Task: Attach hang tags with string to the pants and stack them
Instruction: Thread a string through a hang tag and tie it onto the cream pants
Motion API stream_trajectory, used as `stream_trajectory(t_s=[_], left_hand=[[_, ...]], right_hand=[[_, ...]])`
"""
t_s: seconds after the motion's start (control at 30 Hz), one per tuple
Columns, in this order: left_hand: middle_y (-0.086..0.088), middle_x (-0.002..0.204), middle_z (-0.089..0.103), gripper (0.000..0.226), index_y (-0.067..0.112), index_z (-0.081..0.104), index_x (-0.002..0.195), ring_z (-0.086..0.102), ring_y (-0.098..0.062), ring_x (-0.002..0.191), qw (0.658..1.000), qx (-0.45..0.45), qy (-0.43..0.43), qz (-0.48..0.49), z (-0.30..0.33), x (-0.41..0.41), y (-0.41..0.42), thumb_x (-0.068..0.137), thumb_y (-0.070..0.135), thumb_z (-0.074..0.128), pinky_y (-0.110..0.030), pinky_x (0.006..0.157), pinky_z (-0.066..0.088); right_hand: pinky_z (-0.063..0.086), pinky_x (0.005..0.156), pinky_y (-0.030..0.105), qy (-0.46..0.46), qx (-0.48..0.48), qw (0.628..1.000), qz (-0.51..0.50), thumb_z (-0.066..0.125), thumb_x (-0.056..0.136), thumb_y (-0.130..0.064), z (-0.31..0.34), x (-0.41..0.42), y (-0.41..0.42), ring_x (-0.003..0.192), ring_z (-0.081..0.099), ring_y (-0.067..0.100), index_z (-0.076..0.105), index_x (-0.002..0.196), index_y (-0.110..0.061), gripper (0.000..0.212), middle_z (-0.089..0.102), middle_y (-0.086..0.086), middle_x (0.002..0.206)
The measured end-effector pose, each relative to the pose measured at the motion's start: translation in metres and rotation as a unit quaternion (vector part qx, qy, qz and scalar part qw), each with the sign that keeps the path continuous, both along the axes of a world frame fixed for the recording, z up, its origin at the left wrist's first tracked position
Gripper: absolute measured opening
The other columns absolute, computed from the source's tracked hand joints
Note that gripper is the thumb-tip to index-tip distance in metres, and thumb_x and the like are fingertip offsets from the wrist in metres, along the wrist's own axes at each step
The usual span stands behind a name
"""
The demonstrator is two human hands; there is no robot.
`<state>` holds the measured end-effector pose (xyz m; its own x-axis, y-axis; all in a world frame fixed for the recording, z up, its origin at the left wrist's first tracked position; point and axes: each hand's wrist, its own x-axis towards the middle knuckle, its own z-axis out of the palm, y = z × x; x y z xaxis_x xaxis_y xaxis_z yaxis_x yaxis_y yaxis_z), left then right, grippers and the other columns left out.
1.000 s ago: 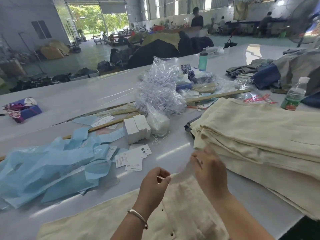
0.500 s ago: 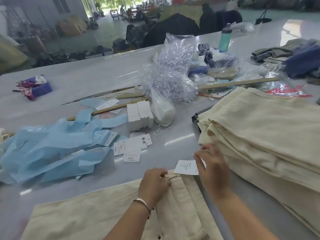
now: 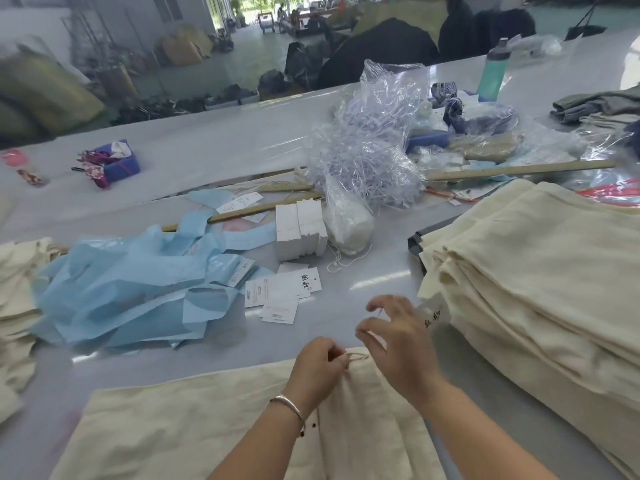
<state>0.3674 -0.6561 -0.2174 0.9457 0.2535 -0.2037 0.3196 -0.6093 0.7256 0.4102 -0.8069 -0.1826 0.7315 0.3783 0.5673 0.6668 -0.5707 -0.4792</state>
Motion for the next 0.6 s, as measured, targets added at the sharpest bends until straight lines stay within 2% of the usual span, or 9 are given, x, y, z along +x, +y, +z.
stream_trajectory(t_s=[0.07,0.13,0.23,0.37,0.5,0.6], left_hand=[[0.009,0.072,0.058,0.023,0.024,0.058,0.067,0.055,-0.010,0.075,0.998,-0.048,0.035,0.022,0.005,0.002,0.002,0.088,0.017,0.064,-0.023,0.071,0.042],[0.006,0.073,0.059,0.022,0.022,0.059,0.068,0.053,-0.008,0.072,0.994,-0.080,0.067,0.036,0.009,0.005,0.005,0.088,0.014,0.064,-0.018,0.065,0.041],[0.006,0.071,0.057,0.023,0.019,0.059,0.067,0.051,-0.004,0.067,0.988,-0.120,0.083,0.056,0.013,0.007,0.006,0.088,0.010,0.064,-0.008,0.054,0.036],[0.001,0.071,0.058,0.018,0.013,0.062,0.070,0.052,-0.009,0.070,0.980,-0.169,0.066,0.080,0.013,0.004,0.004,0.087,0.010,0.067,-0.014,0.060,0.039],[-0.003,0.070,0.060,0.016,0.008,0.071,0.076,0.052,-0.011,0.066,0.963,-0.240,0.049,0.115,0.012,-0.004,0.008,0.090,0.009,0.063,-0.017,0.058,0.040],[-0.002,0.068,0.066,0.009,0.008,0.075,0.082,0.056,-0.006,0.060,0.958,-0.261,0.053,0.109,0.012,-0.008,0.011,0.086,0.004,0.068,-0.015,0.059,0.044]], right_hand=[[0.053,0.066,0.043,0.057,-0.026,0.998,0.013,0.085,0.066,-0.006,-0.021,-0.011,0.004,0.093,0.061,0.033,0.072,0.065,-0.014,0.015,0.064,0.007,0.094],[0.053,0.064,0.043,0.089,-0.037,0.995,0.004,0.085,0.062,-0.005,-0.034,-0.016,0.007,0.090,0.062,0.035,0.073,0.061,-0.012,0.015,0.065,0.009,0.092],[0.054,0.061,0.037,0.070,-0.037,0.996,-0.037,0.089,0.051,-0.002,-0.037,-0.018,0.014,0.080,0.065,0.034,0.072,0.055,-0.012,0.020,0.066,0.010,0.085],[0.054,0.060,0.037,0.063,0.002,0.992,-0.109,0.089,0.052,0.000,-0.042,-0.026,0.028,0.075,0.063,0.034,0.071,0.053,-0.012,0.022,0.067,0.011,0.081],[0.051,0.062,0.037,0.137,0.097,0.972,-0.167,0.085,0.056,0.008,-0.056,-0.034,0.035,0.073,0.056,0.031,0.075,0.061,-0.013,0.025,0.063,0.006,0.077],[0.049,0.058,0.039,0.163,0.107,0.966,-0.167,0.087,0.056,0.007,-0.062,-0.037,0.035,0.068,0.050,0.027,0.075,0.061,-0.015,0.026,0.059,0.001,0.067]])
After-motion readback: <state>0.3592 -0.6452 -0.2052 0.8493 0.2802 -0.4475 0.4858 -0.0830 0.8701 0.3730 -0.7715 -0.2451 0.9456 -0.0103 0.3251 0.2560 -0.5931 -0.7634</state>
